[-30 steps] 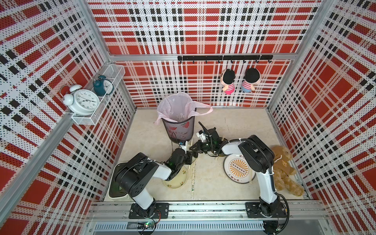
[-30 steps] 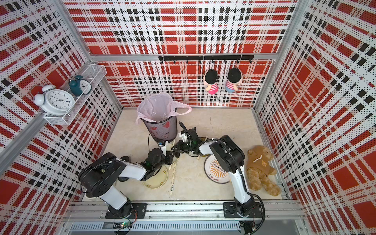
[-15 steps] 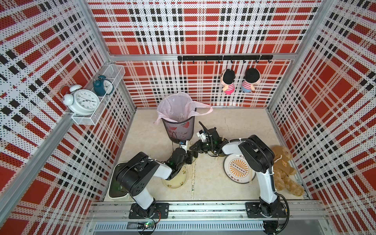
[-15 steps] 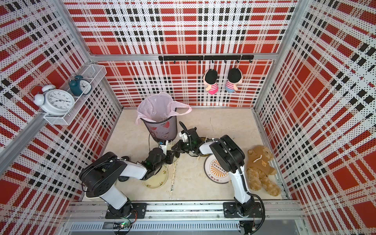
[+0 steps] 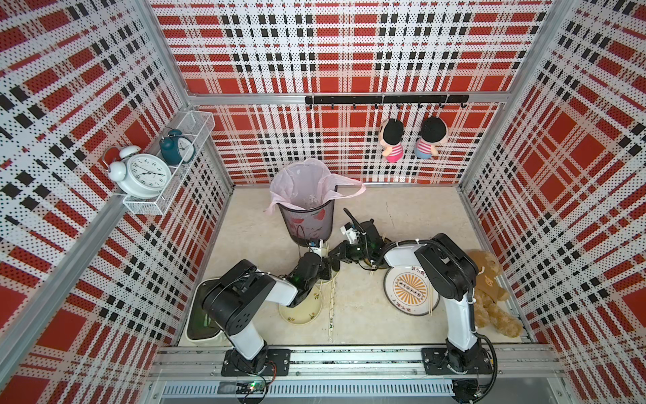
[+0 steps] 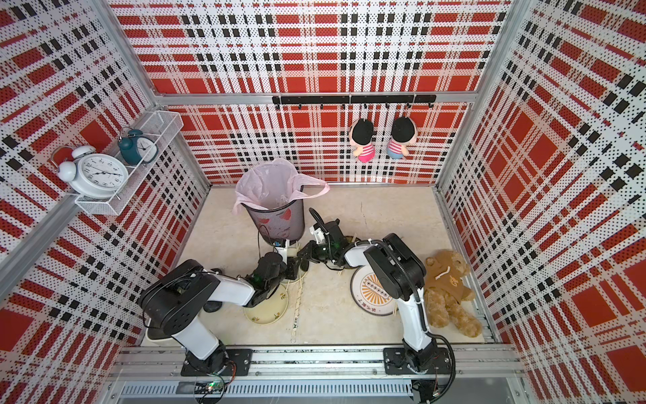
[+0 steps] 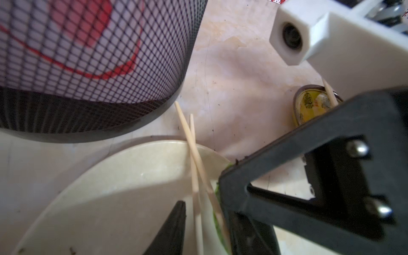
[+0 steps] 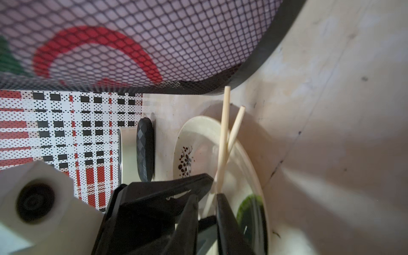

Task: Remove the packaging of disposable chopsticks
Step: Place the disposable chopsticks on the plate.

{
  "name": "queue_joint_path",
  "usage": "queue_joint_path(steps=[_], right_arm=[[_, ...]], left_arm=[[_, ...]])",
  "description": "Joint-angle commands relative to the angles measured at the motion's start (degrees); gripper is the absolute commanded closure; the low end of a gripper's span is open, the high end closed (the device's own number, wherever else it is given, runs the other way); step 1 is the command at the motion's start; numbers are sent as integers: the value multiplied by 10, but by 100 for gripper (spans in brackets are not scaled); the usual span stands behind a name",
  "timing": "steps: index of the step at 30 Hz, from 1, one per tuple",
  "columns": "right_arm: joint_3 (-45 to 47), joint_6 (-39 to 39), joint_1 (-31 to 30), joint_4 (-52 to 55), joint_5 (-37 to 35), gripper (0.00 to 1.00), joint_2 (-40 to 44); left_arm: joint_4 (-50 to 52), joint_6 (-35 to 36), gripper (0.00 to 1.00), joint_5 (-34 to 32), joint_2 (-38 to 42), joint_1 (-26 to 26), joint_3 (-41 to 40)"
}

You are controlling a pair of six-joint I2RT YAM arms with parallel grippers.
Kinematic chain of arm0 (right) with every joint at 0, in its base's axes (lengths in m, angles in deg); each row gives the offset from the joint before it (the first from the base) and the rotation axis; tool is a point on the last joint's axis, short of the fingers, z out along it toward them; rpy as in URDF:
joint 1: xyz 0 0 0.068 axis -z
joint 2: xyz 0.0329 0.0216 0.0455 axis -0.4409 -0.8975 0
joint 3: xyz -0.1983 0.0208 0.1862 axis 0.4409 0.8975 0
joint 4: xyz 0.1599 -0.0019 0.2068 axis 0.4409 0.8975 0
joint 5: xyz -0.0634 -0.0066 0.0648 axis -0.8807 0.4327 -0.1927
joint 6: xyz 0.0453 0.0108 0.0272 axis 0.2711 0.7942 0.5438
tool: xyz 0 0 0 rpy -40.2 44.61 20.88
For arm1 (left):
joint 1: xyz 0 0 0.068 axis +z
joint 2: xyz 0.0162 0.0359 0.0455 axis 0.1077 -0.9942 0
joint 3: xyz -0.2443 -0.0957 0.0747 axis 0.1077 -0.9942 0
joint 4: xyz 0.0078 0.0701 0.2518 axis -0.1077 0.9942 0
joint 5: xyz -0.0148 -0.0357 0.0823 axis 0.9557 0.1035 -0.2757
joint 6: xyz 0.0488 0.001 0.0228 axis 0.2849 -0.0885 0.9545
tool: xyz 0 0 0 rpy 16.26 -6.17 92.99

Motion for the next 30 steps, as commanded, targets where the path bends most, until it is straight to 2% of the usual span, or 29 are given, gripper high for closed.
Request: queue_joint_path(steps=[1, 6, 15, 24, 30], right_arm=[[13, -13, 0, 4, -14, 81, 31], [28, -23, 0, 10, -27, 81, 53], [44, -31, 0, 11, -40, 80, 75], [53, -37, 0, 11, -44, 80, 81], [72, -63, -1, 20, -77, 79, 114]], left_arm=[[12, 0, 68, -12, -7, -4, 13], [37, -2, 71, -42, 1, -11, 15], [48, 0, 76, -47, 6, -15, 17], [50, -2, 67, -48, 2, -18, 25], [61, -2, 62, -66, 25, -33, 31]])
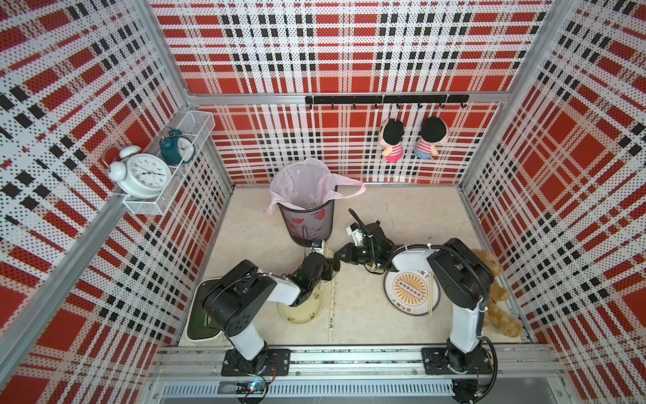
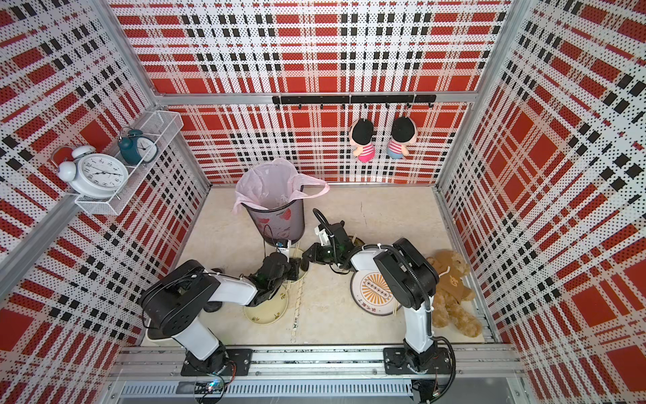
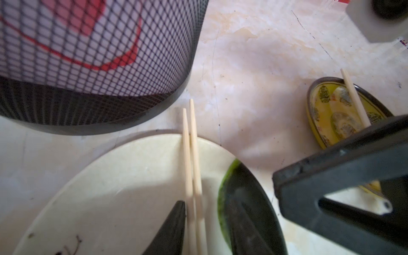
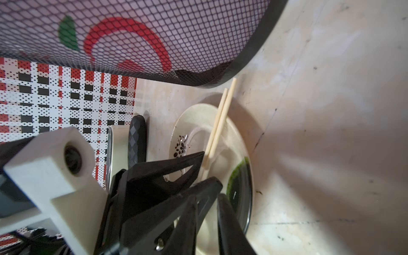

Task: Remove the packaging of disposable chopsticks
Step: Place the disposable chopsticks on the plate.

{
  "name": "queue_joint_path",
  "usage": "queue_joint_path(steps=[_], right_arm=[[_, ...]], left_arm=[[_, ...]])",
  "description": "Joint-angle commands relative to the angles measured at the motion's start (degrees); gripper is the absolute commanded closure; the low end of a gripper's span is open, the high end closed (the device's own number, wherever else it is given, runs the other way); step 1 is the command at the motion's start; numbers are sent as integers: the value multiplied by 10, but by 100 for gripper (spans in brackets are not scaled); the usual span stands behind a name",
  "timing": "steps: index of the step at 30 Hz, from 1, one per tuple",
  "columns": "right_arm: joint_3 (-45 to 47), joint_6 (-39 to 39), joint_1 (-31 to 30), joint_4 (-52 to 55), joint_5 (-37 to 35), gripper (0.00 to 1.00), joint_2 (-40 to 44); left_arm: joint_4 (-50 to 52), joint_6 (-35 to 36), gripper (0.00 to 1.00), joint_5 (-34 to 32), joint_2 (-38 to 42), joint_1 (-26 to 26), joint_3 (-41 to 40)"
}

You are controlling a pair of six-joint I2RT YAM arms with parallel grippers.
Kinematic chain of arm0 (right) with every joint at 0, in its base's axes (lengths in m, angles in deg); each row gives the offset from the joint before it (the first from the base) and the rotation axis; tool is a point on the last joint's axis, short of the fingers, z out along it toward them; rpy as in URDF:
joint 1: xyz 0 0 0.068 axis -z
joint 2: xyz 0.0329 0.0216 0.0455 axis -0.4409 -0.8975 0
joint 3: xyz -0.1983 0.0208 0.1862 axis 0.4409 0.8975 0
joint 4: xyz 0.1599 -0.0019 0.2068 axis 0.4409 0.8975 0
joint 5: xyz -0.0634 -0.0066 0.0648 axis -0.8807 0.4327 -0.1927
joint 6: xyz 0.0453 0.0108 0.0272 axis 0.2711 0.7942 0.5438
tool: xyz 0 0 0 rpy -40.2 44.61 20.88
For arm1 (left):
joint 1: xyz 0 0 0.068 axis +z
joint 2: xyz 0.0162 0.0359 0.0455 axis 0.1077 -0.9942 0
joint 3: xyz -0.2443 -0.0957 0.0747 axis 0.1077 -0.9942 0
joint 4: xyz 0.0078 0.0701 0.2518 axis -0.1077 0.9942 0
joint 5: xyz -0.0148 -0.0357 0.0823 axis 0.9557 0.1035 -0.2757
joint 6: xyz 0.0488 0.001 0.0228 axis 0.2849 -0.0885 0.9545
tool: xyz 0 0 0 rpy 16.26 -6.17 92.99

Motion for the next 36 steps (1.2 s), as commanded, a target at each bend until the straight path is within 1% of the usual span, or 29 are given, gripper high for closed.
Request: queue_joint_path(steps=[1, 5, 8, 12, 13, 18, 21, 24, 25, 26, 29, 31, 33, 36], right_arm=[[13, -25, -1, 2, -31, 79, 44], [28, -45, -1, 6, -55, 78, 70], [36, -62, -1, 11, -81, 77, 86], [50, -77, -1, -1, -93, 76, 98], [55, -83, -1, -3, -96, 75, 102], [97, -130, -5, -42, -127, 73, 141], [130, -168, -15, -72, -161, 72, 172], [156, -222, -34, -89, -192, 72, 200], [167, -241, -42, -96, -205, 72, 210], [179, -262, -52, -103, -221, 72, 220], [203, -320, -87, -121, -265, 72, 245], [218, -355, -116, -135, -282, 73, 252], [229, -379, -146, -143, -318, 74, 254], [236, -403, -184, -134, -363, 74, 254]], left_arm=[[13, 1, 61, -21, 23, -7, 15], [28, -3, 56, -41, 31, -8, 17], [32, -5, 54, -54, 35, -6, 18], [34, -5, 52, -57, 46, 1, 14], [34, -6, 52, -56, 54, 2, 9], [29, -3, 39, -42, 101, 5, -12], [11, -5, 38, -18, 135, 12, -37], [-25, -13, 35, 38, 171, 25, -74], [-40, -18, 32, 55, 185, 29, -90], [-53, -22, 29, 65, 200, 31, -104], [-67, -29, 21, 63, 239, 31, -134], [-73, -38, 20, 59, 260, 31, -153], [-75, -44, 20, 63, 271, 28, -167], [-95, -51, 22, 78, 284, 19, -188]])
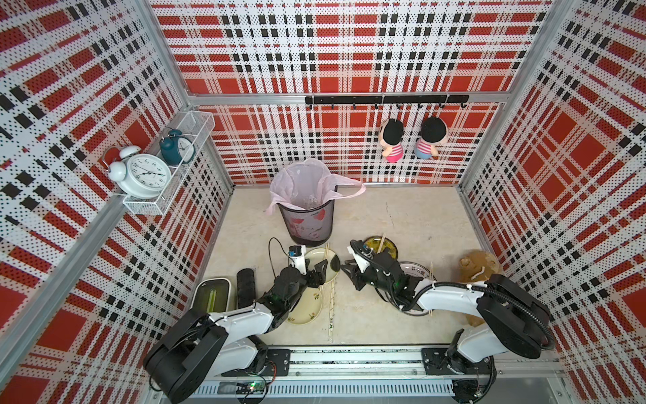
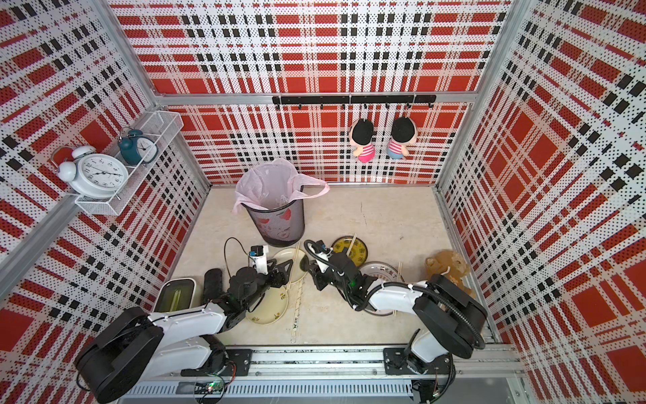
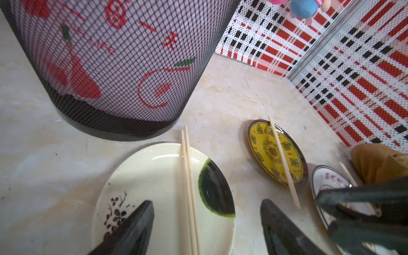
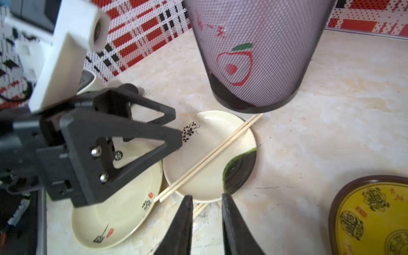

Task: Remove the packaging of disposable chopsticks
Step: Place the disposable chopsticks on the plate, then move the disposable chopsticks to the center of the board.

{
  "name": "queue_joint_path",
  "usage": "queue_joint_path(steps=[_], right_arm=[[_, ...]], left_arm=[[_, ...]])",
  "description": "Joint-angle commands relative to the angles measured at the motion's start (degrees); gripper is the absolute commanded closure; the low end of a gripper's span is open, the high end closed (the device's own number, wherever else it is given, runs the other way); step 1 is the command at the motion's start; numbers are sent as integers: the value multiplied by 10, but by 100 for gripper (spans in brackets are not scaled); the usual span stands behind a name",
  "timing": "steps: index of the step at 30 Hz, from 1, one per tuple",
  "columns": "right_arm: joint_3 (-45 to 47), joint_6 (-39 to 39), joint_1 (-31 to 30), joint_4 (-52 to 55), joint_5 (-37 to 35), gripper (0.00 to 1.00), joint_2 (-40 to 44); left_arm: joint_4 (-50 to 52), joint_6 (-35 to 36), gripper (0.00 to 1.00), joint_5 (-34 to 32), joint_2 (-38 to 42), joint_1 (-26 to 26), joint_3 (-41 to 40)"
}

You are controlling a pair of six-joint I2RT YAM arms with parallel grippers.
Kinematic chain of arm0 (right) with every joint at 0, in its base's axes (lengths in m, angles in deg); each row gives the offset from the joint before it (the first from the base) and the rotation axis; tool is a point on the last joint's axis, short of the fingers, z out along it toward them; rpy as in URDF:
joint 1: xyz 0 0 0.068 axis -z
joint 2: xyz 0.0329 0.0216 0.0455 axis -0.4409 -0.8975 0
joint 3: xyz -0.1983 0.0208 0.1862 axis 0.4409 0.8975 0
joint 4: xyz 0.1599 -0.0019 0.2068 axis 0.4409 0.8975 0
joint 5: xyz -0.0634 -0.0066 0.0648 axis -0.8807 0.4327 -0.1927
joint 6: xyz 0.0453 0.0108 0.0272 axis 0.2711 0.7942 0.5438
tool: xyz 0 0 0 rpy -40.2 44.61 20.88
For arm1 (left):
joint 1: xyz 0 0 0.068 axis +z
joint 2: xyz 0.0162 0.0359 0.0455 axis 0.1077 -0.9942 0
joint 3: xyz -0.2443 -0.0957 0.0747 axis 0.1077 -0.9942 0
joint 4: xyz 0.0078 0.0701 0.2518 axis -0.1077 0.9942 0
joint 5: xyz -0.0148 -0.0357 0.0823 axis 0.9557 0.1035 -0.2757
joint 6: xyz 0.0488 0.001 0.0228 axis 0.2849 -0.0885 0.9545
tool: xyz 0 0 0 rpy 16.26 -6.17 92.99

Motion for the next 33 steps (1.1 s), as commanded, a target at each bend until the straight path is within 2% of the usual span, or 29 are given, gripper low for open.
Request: queue_joint_path(steps=[1, 5, 8, 12, 13, 14, 16, 21, 24, 29, 33], right_arm=[[12, -62, -32, -18, -73, 75, 10], [31, -16, -45, -16, -71, 73, 14], [19, 41, -65, 50, -132, 64, 24], [35, 81, -97, 67, -185, 34, 41], [40, 85, -102, 66, -191, 3, 45], [42, 95, -106, 72, -205, 0, 51], [55, 102, -109, 74, -211, 0, 71], [153, 69, -111, -70, -213, 0, 159], [167, 81, -108, -72, -236, 0, 188], [118, 115, -112, 18, -229, 0, 154], [82, 137, -136, 47, -253, 0, 93]], left_arm=[[-32, -13, 23, 20, 16, -12, -20], [-42, -19, 19, 8, 37, -36, -41], [-53, -30, 1, 7, 60, -45, -58], [-77, -39, 2, 31, 88, -49, -79], [-80, -43, 2, 36, 93, -49, -81], [-80, -45, 2, 42, 96, -51, -82], [-81, -47, 2, 48, 100, -55, -85], [-82, -44, 2, 37, 113, -67, -94], [-82, -40, 2, 40, 121, -70, -97], [-110, -43, 2, 100, 111, -71, -101], [-115, -52, 2, 80, 114, -76, -109]])
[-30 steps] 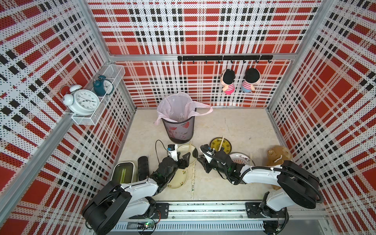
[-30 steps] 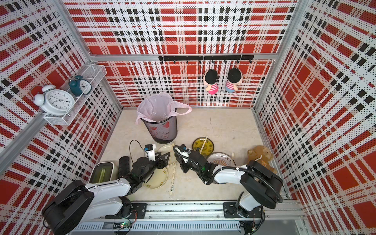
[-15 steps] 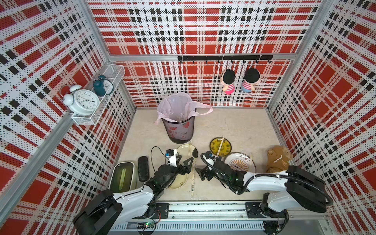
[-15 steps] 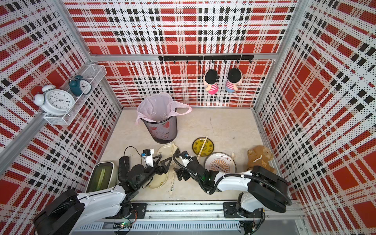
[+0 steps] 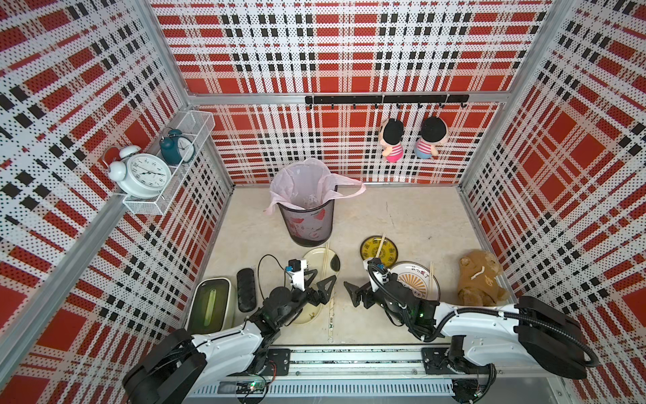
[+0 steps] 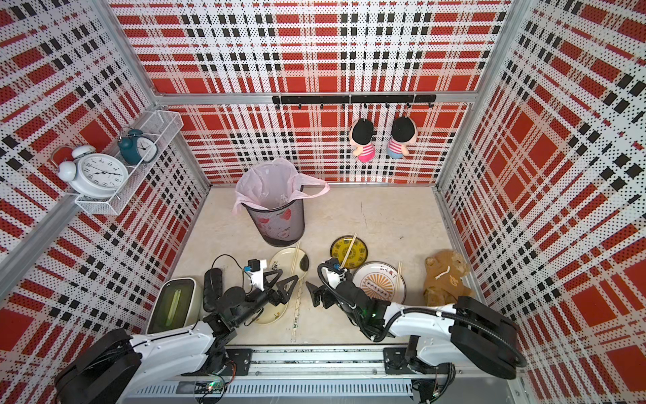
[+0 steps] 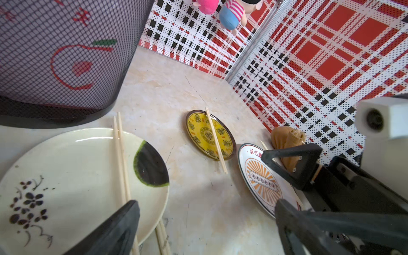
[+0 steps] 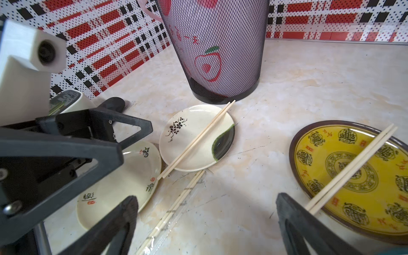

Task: Remove the packaging of disposable chopsticks
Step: Move the disposable chopsticks to the center of the board.

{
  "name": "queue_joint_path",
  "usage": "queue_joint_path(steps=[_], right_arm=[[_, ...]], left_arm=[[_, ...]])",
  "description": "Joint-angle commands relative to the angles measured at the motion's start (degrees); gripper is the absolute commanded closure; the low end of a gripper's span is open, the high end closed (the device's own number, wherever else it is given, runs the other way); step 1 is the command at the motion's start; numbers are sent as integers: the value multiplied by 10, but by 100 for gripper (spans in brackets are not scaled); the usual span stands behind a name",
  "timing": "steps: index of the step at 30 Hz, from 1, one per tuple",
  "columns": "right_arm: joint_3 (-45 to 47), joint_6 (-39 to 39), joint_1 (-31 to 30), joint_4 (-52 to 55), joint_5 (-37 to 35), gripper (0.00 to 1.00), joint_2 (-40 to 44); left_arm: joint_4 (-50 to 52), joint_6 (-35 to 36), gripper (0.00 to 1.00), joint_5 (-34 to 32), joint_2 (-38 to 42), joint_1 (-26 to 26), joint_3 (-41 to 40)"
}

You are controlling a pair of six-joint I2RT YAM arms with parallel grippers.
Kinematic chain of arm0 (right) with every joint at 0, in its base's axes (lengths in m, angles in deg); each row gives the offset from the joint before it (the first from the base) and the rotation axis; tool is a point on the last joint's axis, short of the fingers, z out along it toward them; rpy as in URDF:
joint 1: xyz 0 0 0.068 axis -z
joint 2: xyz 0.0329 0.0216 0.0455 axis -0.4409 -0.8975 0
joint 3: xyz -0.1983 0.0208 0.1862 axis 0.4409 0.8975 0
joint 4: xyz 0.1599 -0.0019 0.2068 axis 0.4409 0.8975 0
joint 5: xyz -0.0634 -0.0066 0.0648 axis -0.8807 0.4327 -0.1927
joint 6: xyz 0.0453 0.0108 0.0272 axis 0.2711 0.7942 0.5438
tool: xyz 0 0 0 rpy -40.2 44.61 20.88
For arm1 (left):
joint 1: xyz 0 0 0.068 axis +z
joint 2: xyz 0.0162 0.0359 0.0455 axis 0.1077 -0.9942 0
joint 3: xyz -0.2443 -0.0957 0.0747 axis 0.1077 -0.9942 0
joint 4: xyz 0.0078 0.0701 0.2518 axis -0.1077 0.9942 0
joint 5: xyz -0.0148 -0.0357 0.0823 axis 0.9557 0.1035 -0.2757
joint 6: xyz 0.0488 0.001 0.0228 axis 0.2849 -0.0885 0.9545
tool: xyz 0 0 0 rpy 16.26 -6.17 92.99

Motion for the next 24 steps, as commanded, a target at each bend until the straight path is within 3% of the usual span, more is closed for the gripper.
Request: queue_joint_path(steps=[1, 4, 6, 9, 24], right_arm=[[-36, 29, -26, 49, -36, 0, -52], [-71, 41, -55, 76, -76, 0, -106], [-83, 54, -67, 80, -98, 0, -135], [-89, 62, -68, 60, -74, 0, -175], [-140, 97, -83, 60, -84, 5, -298]], left_arm=[[-25, -9, 2, 2, 6, -5, -16], [-23, -19, 2, -16, 20, -5, -25], [11, -31, 2, -65, 29, -4, -22], [41, -33, 2, -129, 39, -3, -22], [52, -27, 2, -145, 55, -14, -25]])
